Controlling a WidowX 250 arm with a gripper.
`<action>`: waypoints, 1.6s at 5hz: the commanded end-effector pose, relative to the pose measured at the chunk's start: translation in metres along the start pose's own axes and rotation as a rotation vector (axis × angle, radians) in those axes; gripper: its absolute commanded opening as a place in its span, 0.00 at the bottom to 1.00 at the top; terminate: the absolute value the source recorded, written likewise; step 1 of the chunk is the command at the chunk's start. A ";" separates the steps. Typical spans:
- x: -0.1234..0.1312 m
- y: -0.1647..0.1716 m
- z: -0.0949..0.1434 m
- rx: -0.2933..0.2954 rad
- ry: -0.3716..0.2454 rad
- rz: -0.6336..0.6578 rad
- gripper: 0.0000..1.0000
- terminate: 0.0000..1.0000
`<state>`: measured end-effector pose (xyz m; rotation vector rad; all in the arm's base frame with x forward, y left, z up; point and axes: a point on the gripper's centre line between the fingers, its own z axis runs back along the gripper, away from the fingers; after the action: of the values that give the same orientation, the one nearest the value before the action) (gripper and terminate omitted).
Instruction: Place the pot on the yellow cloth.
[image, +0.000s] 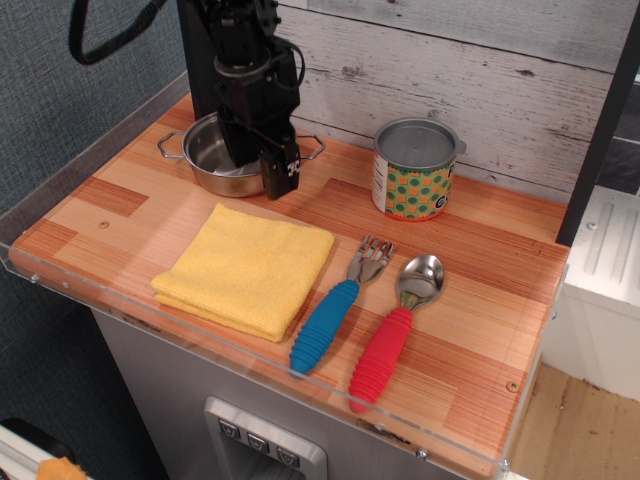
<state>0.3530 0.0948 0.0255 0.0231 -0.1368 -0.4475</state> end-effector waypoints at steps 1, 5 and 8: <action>0.009 0.013 0.003 0.025 0.006 -0.020 1.00 0.00; 0.012 0.012 0.029 0.082 -0.001 0.000 0.00 0.00; 0.010 -0.023 0.072 0.128 0.051 0.112 0.00 0.00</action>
<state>0.3326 0.0677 0.0718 0.1228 -0.0475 -0.3194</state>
